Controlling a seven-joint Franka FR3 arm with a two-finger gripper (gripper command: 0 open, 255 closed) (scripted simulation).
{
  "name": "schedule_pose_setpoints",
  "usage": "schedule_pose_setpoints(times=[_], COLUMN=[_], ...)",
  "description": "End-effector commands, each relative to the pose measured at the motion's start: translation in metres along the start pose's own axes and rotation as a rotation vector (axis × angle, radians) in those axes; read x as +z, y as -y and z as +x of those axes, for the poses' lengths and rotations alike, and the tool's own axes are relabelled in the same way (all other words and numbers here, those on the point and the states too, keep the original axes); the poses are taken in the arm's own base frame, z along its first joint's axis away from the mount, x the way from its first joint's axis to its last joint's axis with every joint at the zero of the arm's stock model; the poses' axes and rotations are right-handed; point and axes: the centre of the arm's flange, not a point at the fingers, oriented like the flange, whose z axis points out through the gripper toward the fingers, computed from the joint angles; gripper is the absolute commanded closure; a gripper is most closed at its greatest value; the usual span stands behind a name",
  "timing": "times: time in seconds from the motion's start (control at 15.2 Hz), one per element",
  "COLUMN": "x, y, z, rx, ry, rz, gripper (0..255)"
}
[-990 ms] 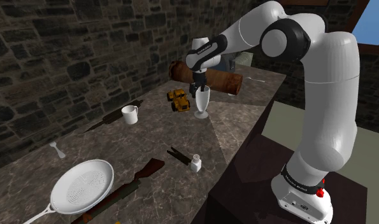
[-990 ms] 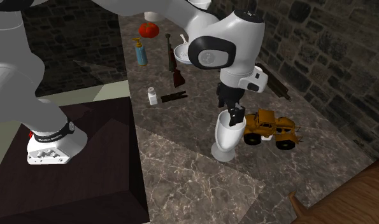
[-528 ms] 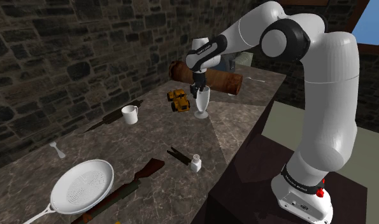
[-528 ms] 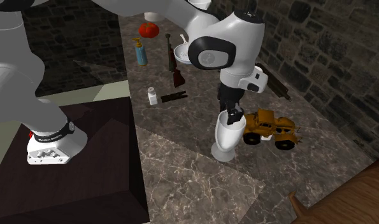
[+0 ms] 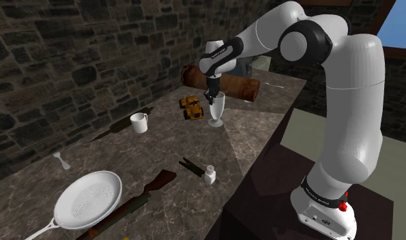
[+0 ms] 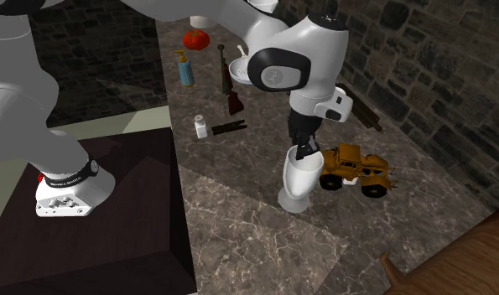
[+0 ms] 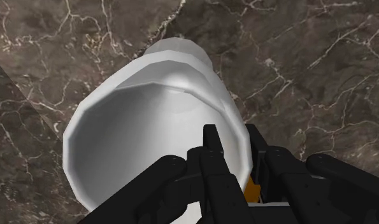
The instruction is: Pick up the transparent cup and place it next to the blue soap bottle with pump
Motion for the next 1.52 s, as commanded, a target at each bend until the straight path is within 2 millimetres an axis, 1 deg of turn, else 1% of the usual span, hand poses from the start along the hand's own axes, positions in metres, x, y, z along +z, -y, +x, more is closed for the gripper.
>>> schedule_pose_setpoints(times=[0.0, 1.45], x=[0.000, -0.116], y=[0.000, -0.001], z=[0.000, 0.001], rx=[0.000, 0.000], ry=[0.001, 0.001], rz=[0.000, 0.000], gripper=[255, 255])
